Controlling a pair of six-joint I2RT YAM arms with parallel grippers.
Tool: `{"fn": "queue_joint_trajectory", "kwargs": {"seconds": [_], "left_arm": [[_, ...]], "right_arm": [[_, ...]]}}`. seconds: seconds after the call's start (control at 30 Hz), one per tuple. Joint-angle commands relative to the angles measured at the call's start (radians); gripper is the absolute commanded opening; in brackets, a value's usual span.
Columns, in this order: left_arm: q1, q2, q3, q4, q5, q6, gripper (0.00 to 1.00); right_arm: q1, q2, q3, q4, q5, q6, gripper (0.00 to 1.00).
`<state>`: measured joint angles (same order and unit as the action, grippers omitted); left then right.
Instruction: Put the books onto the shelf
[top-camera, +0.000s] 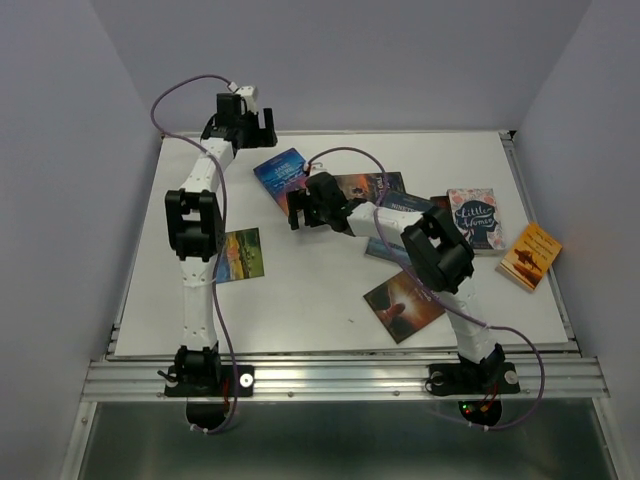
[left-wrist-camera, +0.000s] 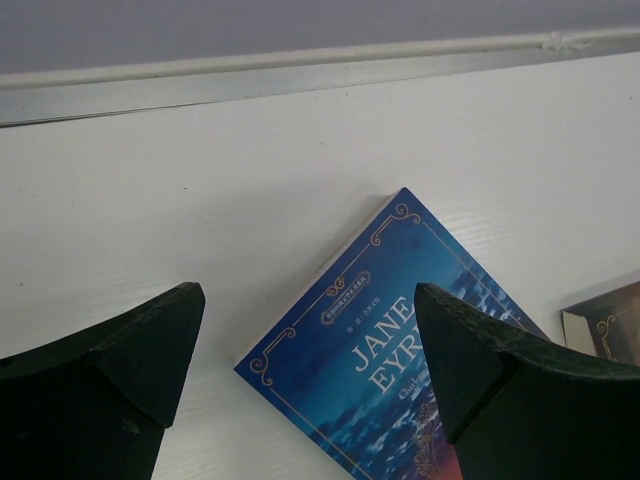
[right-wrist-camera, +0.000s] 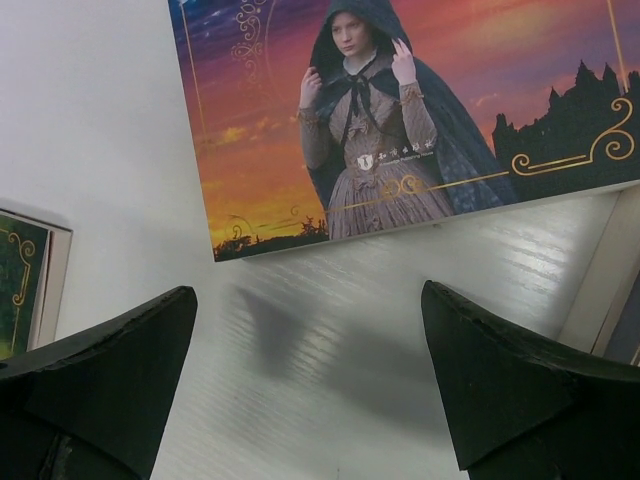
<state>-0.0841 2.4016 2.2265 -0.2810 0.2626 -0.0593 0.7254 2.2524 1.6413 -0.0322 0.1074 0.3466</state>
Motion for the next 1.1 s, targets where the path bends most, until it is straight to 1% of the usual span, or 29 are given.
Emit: {"fn": "queue_joint_trajectory", "kwargs": {"seconds": [0.0,0.07,0.17,0.3,0.33,0.4,0.5,0.53,0.57,0.63,0.67,0.73,0.77,0.83,0.87,0.97,1.0,1.07], "left_arm": [[-0.002,0.037,0.085,-0.021,0.06,0.01,0.99],[-0.002,0.071,0.082,-0.026,0.05,-0.02,0.99],[-0.002,0.102,0.067,-0.052,0.09,-0.037,0.99],[-0.003,0.102,0.012,-0.043,0.11,-0.057,0.99],[-0.003,0.102,0.004,-0.04,0.109,-0.059,0.99],[-0.003,0.103,-0.016,-0.035,0.106,-0.068,0.97],[-0.003,0.1,-0.051,-0.035,0.133,-0.068,0.88],[-0.005,0.097,-0.065,-0.037,0.135,-0.077,0.81],[-0.003,0.09,-0.108,-0.029,0.136,-0.083,0.78],[-0.005,0.07,-0.148,-0.024,0.148,-0.094,0.69],[-0.005,0.044,-0.187,-0.036,0.148,-0.097,0.62],[-0.005,0.002,-0.258,0.0,0.129,-0.111,0.51],[-0.005,-0.025,-0.349,0.025,0.118,-0.128,0.51],[-0.005,-0.105,-0.439,0.072,0.095,-0.143,0.45],[-0.005,-0.13,-0.514,0.112,0.093,-0.149,0.43],[-0.005,-0.203,-0.605,0.146,0.092,-0.169,0.43],[-0.006,-0.212,-0.619,0.147,0.089,-0.18,0.43],[-0.008,-0.234,-0.666,0.167,0.089,-0.189,0.43]], "right_arm": [[-0.021,0.018,0.032,0.035,-0.008,0.057,1.0],[-0.03,0.022,0.037,0.035,-0.018,0.058,1.0],[-0.053,0.032,0.04,0.035,-0.04,0.049,1.0],[-0.073,0.042,0.048,0.035,-0.1,0.017,1.0],[-0.073,0.052,0.055,0.035,-0.139,0.005,1.0],[-0.073,0.067,0.078,0.002,-0.161,-0.032,1.0],[-0.083,0.084,0.115,-0.015,-0.163,-0.072,1.0],[-0.083,0.088,0.127,-0.018,-0.149,-0.077,1.0],[-0.083,0.101,0.14,-0.023,-0.138,-0.08,0.99],[-0.092,0.116,0.186,-0.032,-0.118,-0.083,0.95],[-0.101,0.134,0.222,-0.043,-0.115,-0.092,0.91],[-0.11,0.153,0.256,-0.054,-0.085,-0.095,0.89],[-0.121,0.162,0.273,-0.06,-0.084,-0.095,0.88],[-0.133,0.187,0.308,-0.066,-0.092,-0.101,0.84],[-0.144,0.194,0.319,-0.066,-0.094,-0.115,0.84],[-0.155,0.219,0.357,-0.083,-0.1,-0.142,0.82],[-0.155,0.222,0.362,-0.083,-0.124,-0.155,0.82],[-0.155,0.228,0.37,-0.084,-0.121,-0.181,0.82]]}}
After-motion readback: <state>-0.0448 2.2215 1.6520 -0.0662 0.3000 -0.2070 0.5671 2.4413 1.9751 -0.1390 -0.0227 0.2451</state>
